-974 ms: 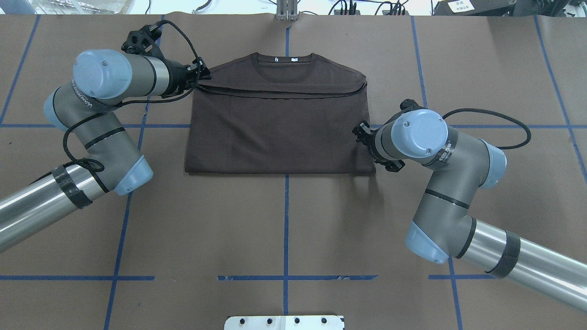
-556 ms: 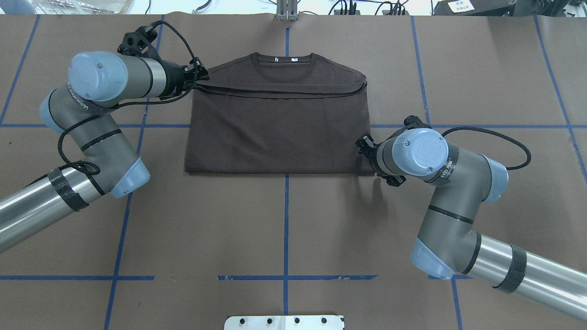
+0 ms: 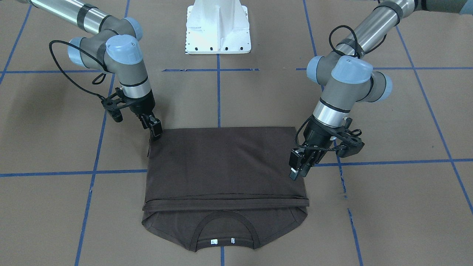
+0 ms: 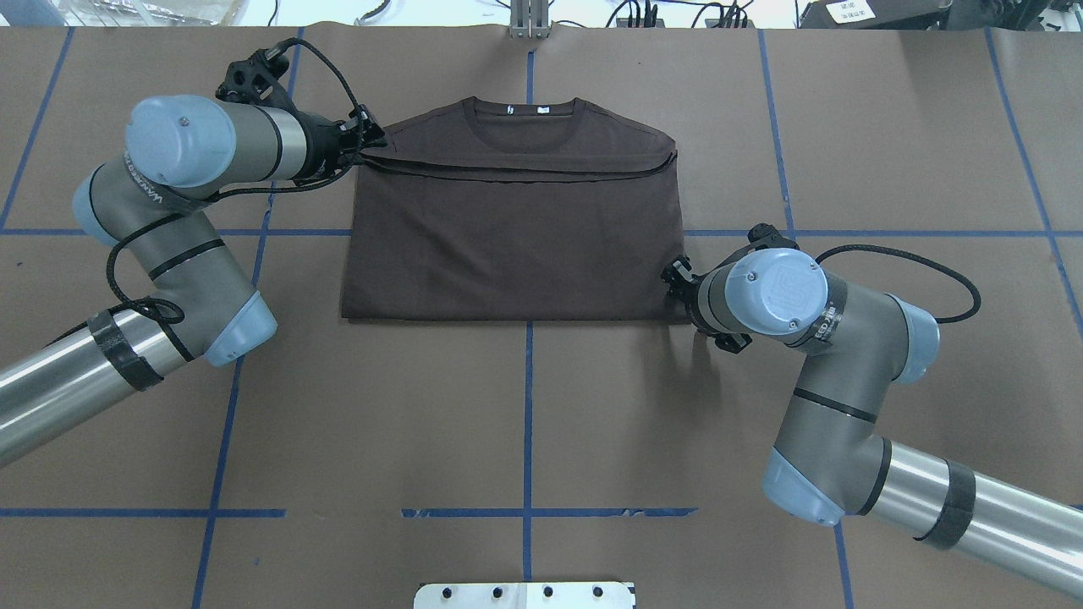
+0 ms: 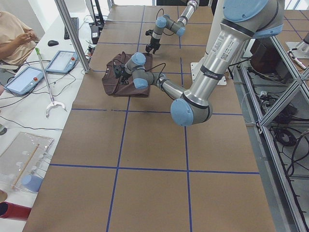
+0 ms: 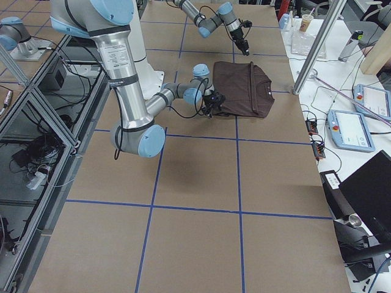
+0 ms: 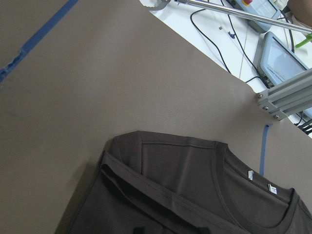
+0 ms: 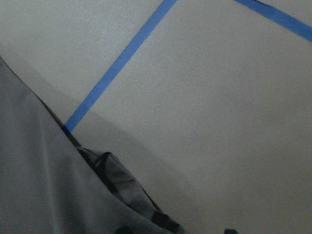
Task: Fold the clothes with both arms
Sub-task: 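Lower the right gripper to grasp the folded shirt's side edge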
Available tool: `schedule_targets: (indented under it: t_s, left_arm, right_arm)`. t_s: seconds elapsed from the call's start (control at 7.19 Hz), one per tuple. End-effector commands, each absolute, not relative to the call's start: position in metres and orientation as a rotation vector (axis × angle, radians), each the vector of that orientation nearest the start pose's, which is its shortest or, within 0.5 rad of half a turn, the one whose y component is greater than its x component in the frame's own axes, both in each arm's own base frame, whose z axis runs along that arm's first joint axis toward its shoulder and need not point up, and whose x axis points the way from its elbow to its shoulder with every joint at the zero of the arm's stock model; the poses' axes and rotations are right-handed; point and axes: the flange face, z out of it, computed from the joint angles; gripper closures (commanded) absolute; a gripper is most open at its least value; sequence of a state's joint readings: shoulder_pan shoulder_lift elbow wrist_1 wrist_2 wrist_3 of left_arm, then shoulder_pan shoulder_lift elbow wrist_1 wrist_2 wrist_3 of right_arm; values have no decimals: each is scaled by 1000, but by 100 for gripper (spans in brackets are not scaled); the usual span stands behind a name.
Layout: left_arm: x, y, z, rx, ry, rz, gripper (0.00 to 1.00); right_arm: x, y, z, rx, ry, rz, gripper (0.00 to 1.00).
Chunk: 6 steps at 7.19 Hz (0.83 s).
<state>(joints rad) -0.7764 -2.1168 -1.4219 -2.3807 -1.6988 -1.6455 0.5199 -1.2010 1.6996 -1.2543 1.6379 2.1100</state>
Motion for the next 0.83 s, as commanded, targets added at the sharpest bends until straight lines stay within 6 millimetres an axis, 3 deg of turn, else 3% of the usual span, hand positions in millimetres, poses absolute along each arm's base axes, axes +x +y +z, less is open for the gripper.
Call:
schedule_targets:
  t_s: [0.0,0.42,0.56,0.7]
  left_arm:
    - [421,-584,317,315,1195,-667,50]
    - [421,-583,312,318,1204,-666,50]
    - [418,-580,306,321,1215,-662,50]
    - [416,-577,299,321,1230,-655,50]
  right_arm:
    - [-493,-425,364,-80,-855,973,100]
    - [-490,-416,350,-91,-885,957,100]
    - [-477,-388,347,-113,-904,932,100]
    - [-449,-338,348,-139,-917,876,100]
